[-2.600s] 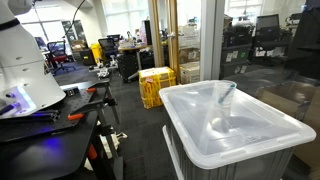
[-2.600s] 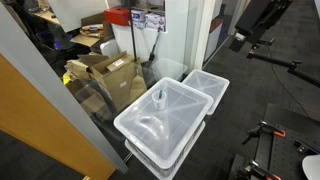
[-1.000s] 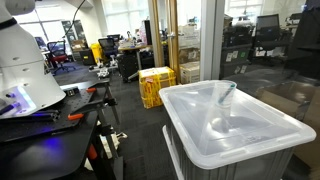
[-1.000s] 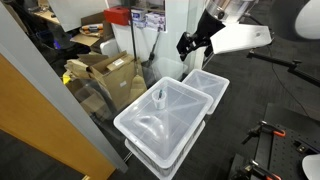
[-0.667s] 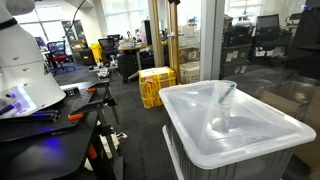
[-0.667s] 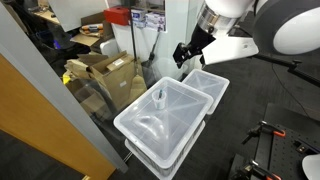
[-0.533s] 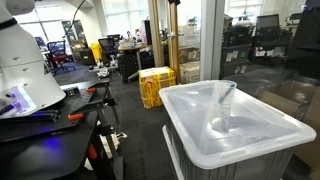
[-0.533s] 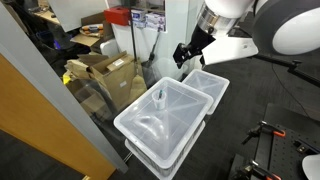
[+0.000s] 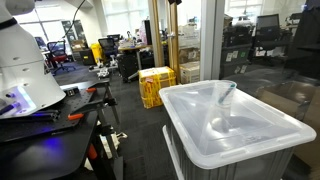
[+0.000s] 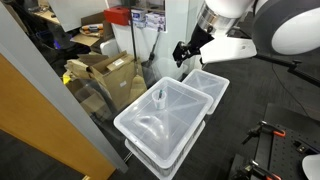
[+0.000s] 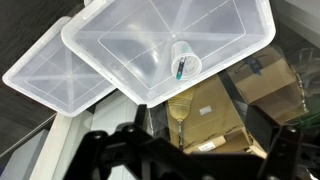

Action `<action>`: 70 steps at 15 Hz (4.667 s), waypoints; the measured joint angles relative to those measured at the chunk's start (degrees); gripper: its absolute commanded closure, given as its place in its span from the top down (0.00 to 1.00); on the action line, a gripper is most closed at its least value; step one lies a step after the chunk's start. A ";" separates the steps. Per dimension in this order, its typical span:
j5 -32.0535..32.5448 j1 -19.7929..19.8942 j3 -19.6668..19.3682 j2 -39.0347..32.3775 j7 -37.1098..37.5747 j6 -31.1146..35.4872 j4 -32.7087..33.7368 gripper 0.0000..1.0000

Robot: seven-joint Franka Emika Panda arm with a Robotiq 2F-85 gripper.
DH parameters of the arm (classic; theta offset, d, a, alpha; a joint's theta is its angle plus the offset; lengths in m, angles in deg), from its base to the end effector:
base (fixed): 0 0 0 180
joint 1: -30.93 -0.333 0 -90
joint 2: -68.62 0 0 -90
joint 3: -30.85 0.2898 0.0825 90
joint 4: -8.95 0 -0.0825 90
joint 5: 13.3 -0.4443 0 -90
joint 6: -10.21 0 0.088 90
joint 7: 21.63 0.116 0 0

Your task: Take the marker out of the cup and put it on the storage box

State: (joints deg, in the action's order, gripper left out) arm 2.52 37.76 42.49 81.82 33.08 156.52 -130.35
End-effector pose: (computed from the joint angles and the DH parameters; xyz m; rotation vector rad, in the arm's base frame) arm 0.5424 0.0463 0.3575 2.8724 -0.9907 0.6370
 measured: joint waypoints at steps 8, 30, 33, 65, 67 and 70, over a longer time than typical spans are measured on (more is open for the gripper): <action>5.94 0.53 -1.66 -8.81 10.40 10.12 0.95 1.00; 20.35 -2.46 -5.33 -36.74 29.22 11.19 21.40 1.00; 21.04 -5.98 -8.55 -38.70 32.34 9.35 23.33 1.00; -0.56 -17.14 -23.38 -62.38 22.87 4.51 47.45 0.63; -0.71 -17.19 -23.39 -63.39 22.87 3.05 48.77 0.63; -0.86 -17.21 -23.44 -64.72 22.87 0.60 50.69 0.61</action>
State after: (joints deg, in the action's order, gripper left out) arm 1.67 20.54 19.05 17.10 55.96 157.12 -79.65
